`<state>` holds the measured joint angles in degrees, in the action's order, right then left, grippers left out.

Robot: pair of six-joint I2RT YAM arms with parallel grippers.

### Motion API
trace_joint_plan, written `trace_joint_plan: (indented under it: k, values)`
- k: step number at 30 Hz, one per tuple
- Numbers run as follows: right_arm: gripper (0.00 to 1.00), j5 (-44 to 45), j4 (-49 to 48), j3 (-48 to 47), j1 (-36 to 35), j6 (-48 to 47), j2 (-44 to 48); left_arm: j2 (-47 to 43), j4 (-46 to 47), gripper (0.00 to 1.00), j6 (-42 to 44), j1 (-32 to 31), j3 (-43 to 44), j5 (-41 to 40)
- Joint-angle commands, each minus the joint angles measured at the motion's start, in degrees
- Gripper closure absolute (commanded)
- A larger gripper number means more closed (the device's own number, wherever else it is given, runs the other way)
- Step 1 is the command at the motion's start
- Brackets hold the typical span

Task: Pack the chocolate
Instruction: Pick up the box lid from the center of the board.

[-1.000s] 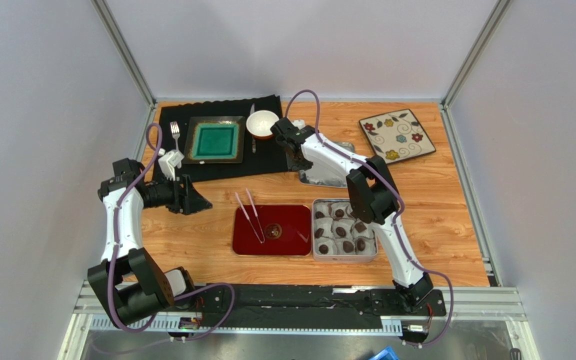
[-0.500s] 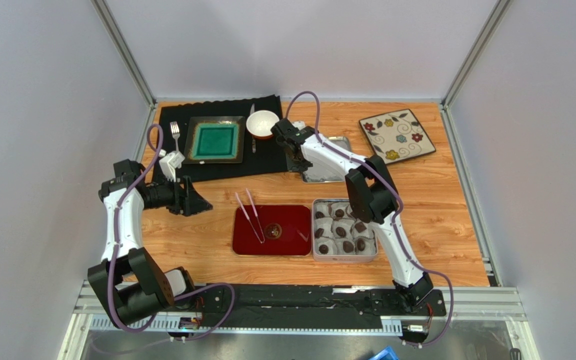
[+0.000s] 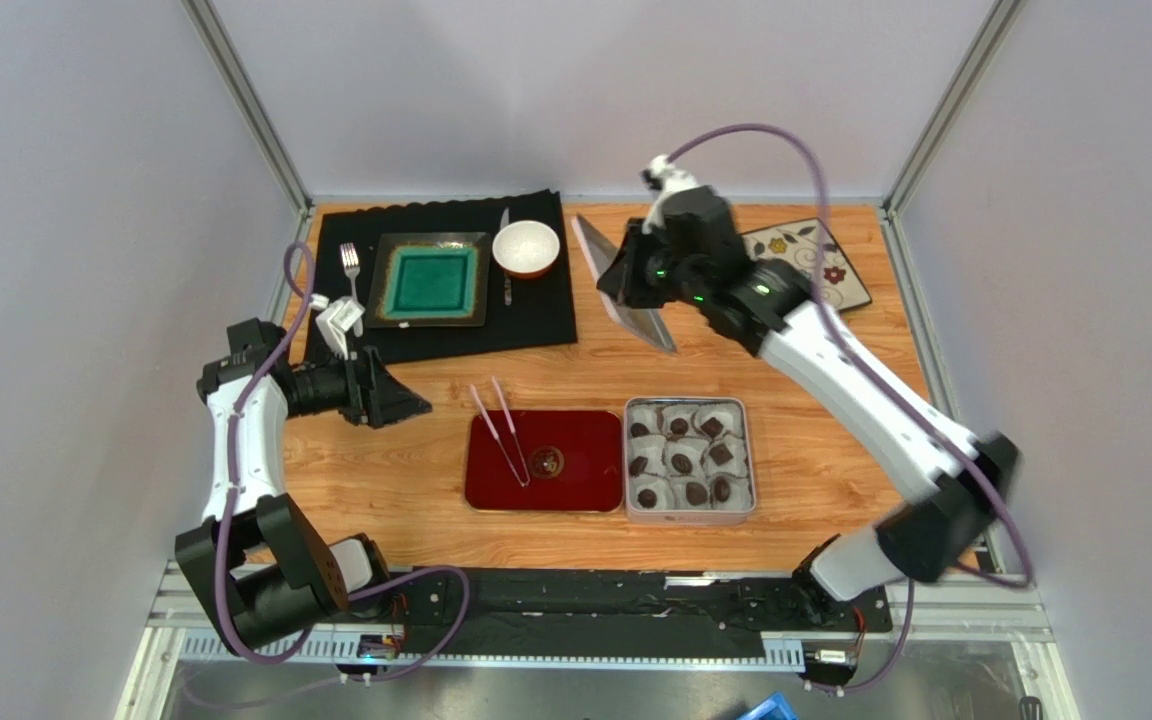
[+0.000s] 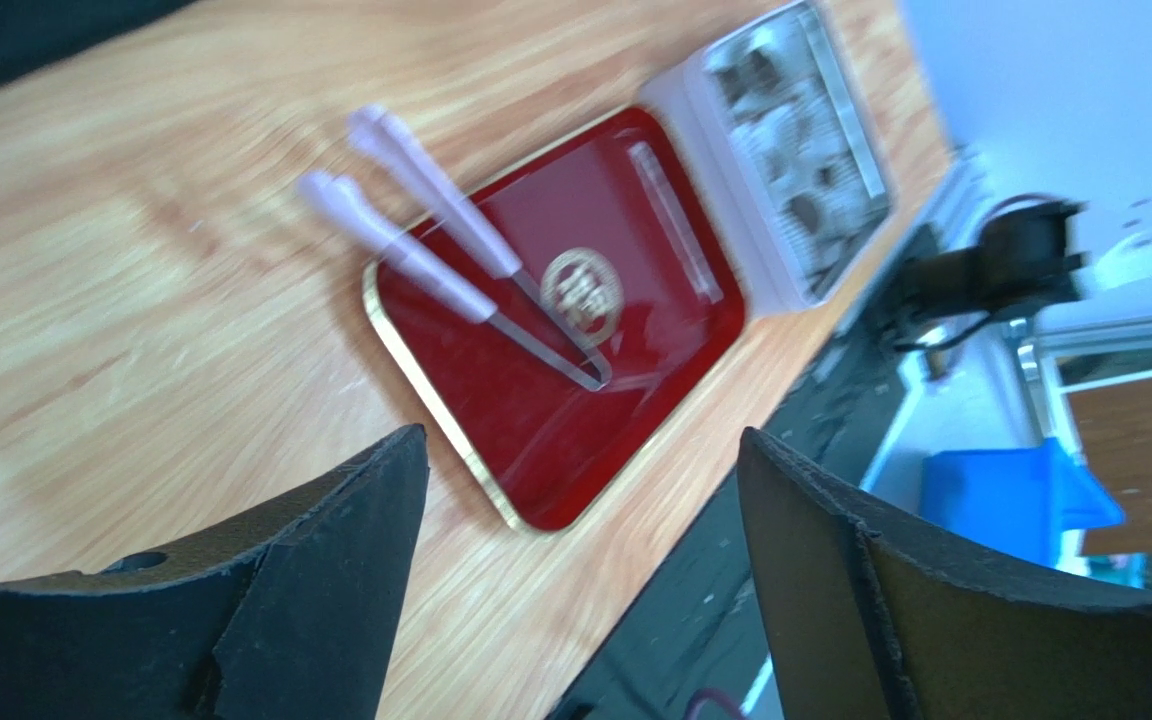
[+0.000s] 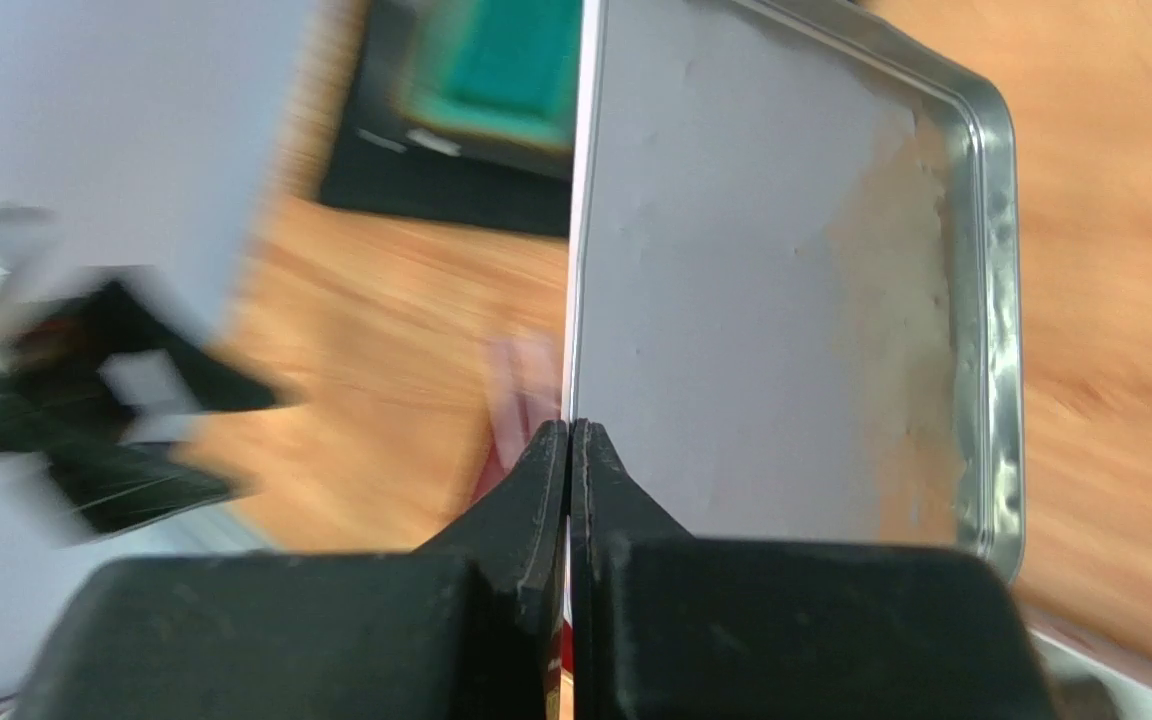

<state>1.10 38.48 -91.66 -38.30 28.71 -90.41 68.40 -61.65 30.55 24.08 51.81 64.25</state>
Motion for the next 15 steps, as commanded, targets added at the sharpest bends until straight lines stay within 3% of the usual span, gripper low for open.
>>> trace_joint_plan:
  k: [1, 4, 5, 6, 8, 11, 13, 14, 15]
  values:
    - [1.0, -16.2, -19.5, 9.2, 1.5, 9.0, 17.7, 0.9, -0.1, 0.12, -0.9, 0.3, 2.5, 13.6]
    - [1.0, -20.1, -35.4, 22.7, 2.1, 17.2, 29.1, 2.3, 1.1, 0.09, -2.2, -0.7, 2.6, 21.7]
    - [1.0, -20.3, -40.4, 26.3, 2.3, 24.3, 31.6, 2.8, 1.2, 0.09, -2.2, -1.9, 2.5, 25.4]
    - [1.0, -20.1, -50.9, 34.7, 2.4, 28.0, 34.0, 3.6, 1.1, 0.09, -2.0, -2.9, 2.3, 27.4]
    - [1.0, -17.4, -65.9, 41.9, 2.4, 38.9, 39.3, 4.4, -0.8, 0.08, -0.1, -6.5, 1.9, 32.2]
    - [1.0, -12.3, -80.9, 53.6, 2.4, 47.4, 43.5, 6.2, -6.0, 0.08, 4.4, -12.2, 3.1, 36.8]
    - [1.0, -10.4, -86.1, 58.0, 2.3, 50.6, 44.4, 8.2, -11.3, 0.07, 11.2, -15.5, 5.5, 36.8]
    - [1.0, -9.7, -90.4, 58.8, 2.3, 51.9, 44.2, 8.9, -18.2, 0.07, 14.8, -18.5, 7.8, 36.8]
    - [1.0, -9.3, -92.5, 59.6, 2.3, 54.9, 43.7, 10.3, -21.5, 0.07, 21.9, -19.8, 8.8, 36.8]
